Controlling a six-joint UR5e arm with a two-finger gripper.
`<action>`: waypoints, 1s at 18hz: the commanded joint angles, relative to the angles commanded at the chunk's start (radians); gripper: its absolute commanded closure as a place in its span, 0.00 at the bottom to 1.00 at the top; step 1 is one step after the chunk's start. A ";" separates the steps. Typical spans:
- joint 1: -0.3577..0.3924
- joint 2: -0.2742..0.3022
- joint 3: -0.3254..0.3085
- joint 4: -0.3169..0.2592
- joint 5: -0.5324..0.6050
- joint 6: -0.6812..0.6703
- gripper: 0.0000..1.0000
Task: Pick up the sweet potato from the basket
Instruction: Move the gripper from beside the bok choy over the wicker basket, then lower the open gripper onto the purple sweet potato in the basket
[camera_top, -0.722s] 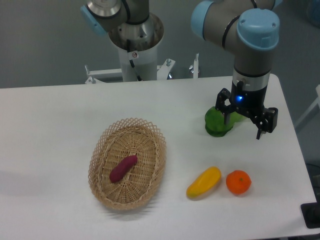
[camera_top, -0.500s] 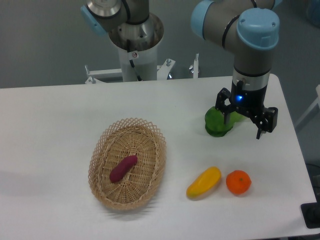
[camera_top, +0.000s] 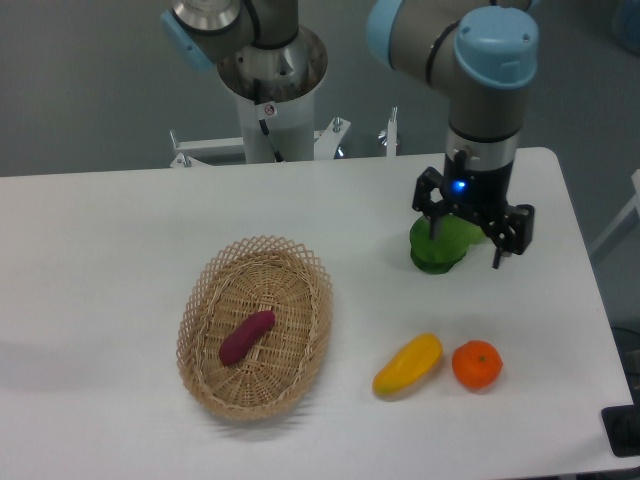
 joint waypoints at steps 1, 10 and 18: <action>-0.015 0.005 -0.008 0.002 -0.003 -0.063 0.00; -0.259 -0.040 -0.147 0.201 0.000 -0.471 0.00; -0.431 -0.172 -0.157 0.296 0.037 -0.528 0.00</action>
